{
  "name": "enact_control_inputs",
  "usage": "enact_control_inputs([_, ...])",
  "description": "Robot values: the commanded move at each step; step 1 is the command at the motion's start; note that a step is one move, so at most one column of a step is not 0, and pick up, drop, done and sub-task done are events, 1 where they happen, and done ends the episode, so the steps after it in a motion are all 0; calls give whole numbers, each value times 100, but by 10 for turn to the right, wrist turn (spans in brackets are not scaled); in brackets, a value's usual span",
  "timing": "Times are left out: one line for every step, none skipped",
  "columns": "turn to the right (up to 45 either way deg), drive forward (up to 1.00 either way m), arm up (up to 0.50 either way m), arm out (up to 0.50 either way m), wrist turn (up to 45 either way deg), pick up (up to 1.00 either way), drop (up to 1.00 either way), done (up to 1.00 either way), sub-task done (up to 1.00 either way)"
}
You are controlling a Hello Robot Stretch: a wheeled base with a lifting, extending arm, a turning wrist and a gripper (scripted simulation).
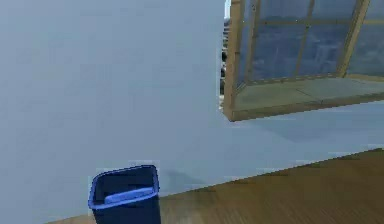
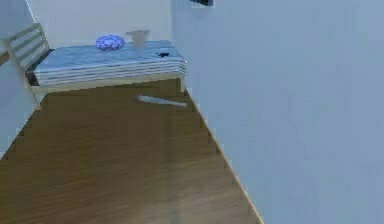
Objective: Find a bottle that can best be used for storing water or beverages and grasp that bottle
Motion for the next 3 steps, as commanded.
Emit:
enact_control_inputs([-450, 0, 0, 0, 0, 0, 0, 0, 0])
enact_control_inputs([-150, 0, 0, 0, 0, 0, 0, 0, 0])
enact_control_inputs([0, 20, 0, 0, 0, 0, 0, 0, 0])
